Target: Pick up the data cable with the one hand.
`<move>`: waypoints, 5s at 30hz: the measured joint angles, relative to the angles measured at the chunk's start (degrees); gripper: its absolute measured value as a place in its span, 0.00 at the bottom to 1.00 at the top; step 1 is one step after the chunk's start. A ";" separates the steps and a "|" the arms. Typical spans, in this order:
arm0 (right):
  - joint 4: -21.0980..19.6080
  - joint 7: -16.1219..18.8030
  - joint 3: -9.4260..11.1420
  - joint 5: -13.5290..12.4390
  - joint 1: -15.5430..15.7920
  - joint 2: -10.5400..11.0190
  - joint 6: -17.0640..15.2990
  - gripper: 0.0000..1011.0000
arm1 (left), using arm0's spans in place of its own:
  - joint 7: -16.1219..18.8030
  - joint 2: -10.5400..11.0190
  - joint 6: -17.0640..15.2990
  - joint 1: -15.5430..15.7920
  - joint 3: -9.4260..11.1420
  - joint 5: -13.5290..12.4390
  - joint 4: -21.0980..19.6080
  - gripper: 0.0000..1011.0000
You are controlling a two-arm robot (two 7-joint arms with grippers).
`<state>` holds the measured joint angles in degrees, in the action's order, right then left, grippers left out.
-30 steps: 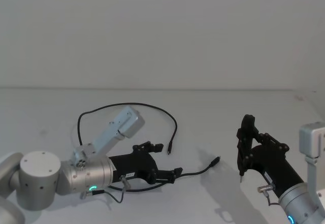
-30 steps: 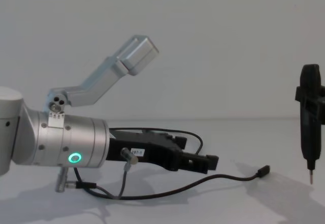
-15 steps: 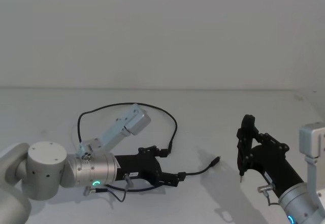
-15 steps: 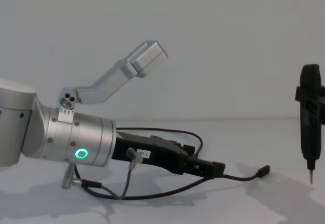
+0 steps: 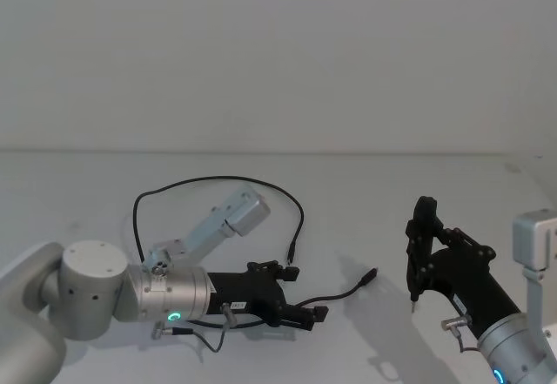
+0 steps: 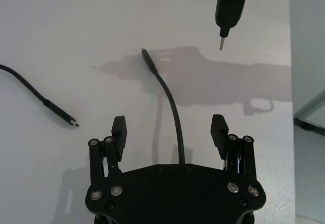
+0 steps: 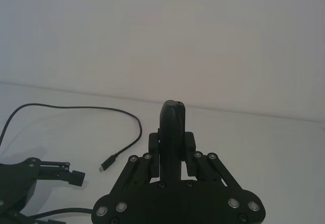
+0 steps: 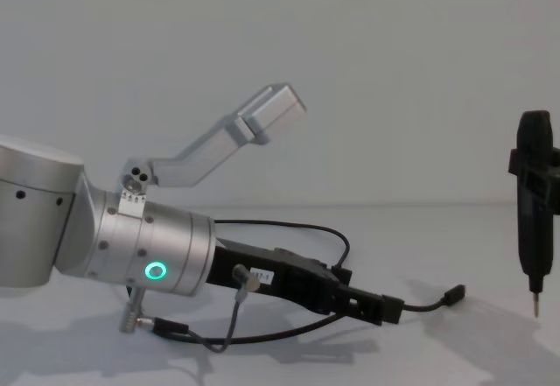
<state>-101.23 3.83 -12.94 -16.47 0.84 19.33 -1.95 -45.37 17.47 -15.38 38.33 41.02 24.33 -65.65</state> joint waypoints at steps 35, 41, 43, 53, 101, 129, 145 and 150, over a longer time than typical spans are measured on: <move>0.00 0.00 0.00 0.00 0.00 0.00 0.00 0.28 | 0.89 -1.03 -0.40 3.29 3.58 -1.20 2.96 0.19; 0.00 0.00 0.00 0.00 0.00 0.00 0.00 0.28 | 1.78 -0.41 -1.25 2.51 3.15 -0.37 1.57 0.04; 0.00 0.00 0.00 0.00 0.00 0.00 0.00 0.28 | 2.06 -0.19 -1.53 2.28 3.01 -0.03 1.05 0.04; 0.00 0.00 0.00 0.00 0.00 0.00 0.00 0.28 | 2.28 0.84 -1.80 1.63 1.88 1.88 -1.53 0.04; -2.06 -0.50 1.32 -2.48 -1.15 -3.52 -0.66 0.28 | 2.44 10.45 -10.08 -5.29 -1.80 10.54 -20.76 0.04; 4.37 -3.24 0.92 -0.23 -5.40 -9.32 1.87 0.28 | 2.62 10.86 -10.46 -5.62 -1.91 10.87 -21.58 0.04; 3.27 -1.76 1.53 -0.72 -5.45 -9.64 -0.76 0.28 | 2.61 10.92 -10.50 -5.64 -1.91 10.87 -21.65 0.04; 2.70 -0.96 2.14 -1.35 -5.21 -9.41 -1.93 0.28 | 2.61 10.92 -10.50 -5.64 -1.91 10.87 -21.66 0.04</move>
<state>-98.53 2.87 -10.80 -17.82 -4.37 9.93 -3.88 -42.76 28.40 -25.88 32.68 39.11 35.20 -87.31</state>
